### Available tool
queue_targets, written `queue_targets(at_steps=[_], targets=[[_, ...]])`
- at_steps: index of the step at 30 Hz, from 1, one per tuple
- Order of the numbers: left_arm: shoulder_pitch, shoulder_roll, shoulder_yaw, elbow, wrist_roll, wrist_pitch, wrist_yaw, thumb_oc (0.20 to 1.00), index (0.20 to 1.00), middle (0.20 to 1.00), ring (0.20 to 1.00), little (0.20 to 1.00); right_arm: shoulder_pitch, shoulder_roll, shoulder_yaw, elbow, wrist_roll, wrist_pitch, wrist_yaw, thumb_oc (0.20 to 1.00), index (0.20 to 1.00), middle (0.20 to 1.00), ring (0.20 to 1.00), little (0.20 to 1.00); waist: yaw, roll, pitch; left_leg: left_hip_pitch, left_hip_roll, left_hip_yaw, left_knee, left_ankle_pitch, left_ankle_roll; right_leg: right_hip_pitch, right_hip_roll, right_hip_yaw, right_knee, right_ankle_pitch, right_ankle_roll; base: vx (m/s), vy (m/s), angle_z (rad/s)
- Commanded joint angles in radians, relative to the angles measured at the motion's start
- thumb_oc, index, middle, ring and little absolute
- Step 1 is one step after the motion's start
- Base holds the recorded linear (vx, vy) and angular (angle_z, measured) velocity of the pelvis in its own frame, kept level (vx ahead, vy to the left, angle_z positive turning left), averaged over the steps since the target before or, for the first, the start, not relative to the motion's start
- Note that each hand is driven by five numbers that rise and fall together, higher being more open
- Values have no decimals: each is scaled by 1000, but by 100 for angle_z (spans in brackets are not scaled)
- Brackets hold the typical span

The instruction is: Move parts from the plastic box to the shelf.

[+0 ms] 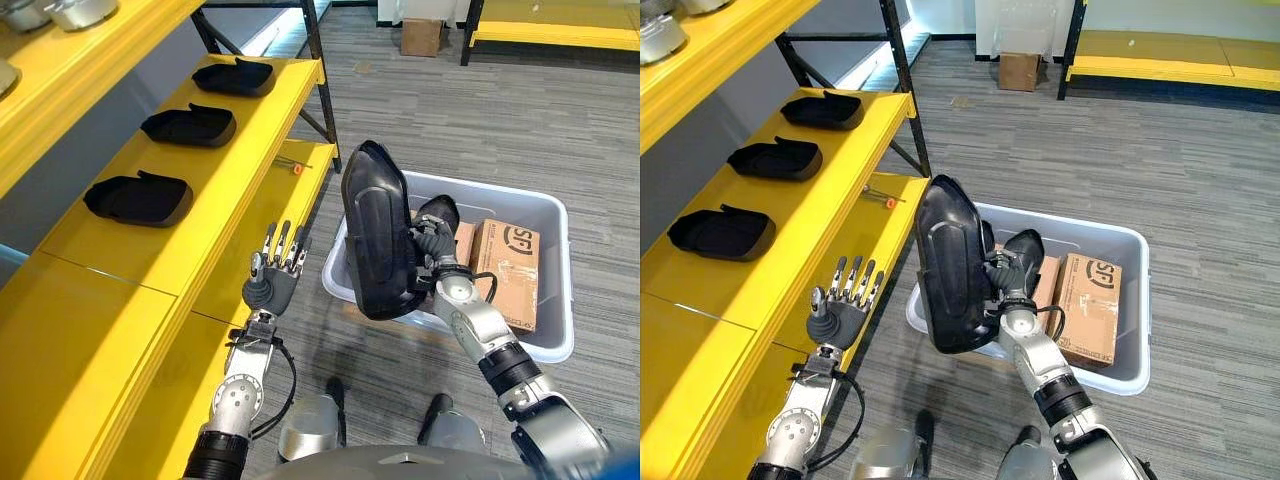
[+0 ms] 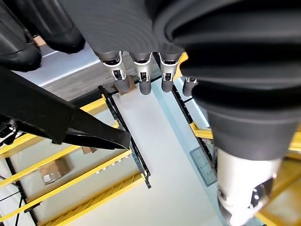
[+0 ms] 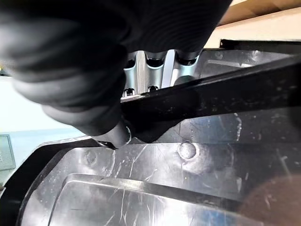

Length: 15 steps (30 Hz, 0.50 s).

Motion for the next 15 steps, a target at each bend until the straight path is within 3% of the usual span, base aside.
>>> queue_targets(at_steps=[1, 6, 7, 9, 10, 13, 15], targets=[[32, 57, 2, -87, 25, -62, 22, 1000, 1000, 1000, 1000, 1000, -62, 61, 16, -83, 33, -83, 40, 200, 200, 200, 200, 200, 29, -37, -36, 92, 11, -44, -42, -31, -8, 131, 93, 24, -145, 40, 4, -99, 297, 24], [42, 95, -5, -114, 135, -79, 44, 1000, 1000, 1000, 1000, 1000, -71, 95, 18, -62, 55, -91, 46, 200, 200, 200, 200, 200, 82, -49, -38, 124, 5, -78, -112, -13, -3, 168, 53, -43, -195, 81, 53, -118, 304, 38], [41, 112, -6, -125, 184, -85, 55, 1000, 1000, 1000, 1000, 1000, -76, 114, 27, -54, 62, -94, 46, 200, 200, 200, 200, 200, 110, -54, -37, 132, -2, -82, -134, -8, 1, 179, 19, -82, -227, 123, 83, -174, 379, 55], [37, 124, -6, -129, 205, -78, 41, 1000, 1000, 1000, 1000, 1000, -80, 124, 32, -53, 62, -90, 51, 200, 200, 200, 200, 200, 127, -58, -38, 130, -10, -84, -140, -9, 4, 175, -8, -103, -255, 167, 100, -162, 327, 37], [32, 136, -13, -133, 230, -103, 28, 1000, 1000, 1000, 1000, 1000, -84, 131, 40, -54, 63, -87, 58, 200, 200, 200, 200, 200, 140, -60, -37, 126, -18, -90, -140, -10, 7, 166, -32, -115, -274, 207, 113, -132, 249, 29], [7, 151, -32, -135, 212, -121, 18, 1000, 1000, 1000, 1000, 1000, -95, 144, 45, -52, 77, -88, 61, 200, 200, 200, 200, 200, 161, -65, -32, 107, -43, -122, -134, -19, 20, 145, -71, -110, -294, 267, 134, -139, 272, 21], [-9, 149, -49, -131, 199, -105, 12, 1000, 1000, 1000, 1000, 1000, -99, 154, 49, -50, 85, -95, 36, 200, 200, 200, 200, 200, 167, -65, -33, 84, -62, -162, -119, -27, 33, 132, -83, -73, -273, 267, 133, -107, 223, 45]])
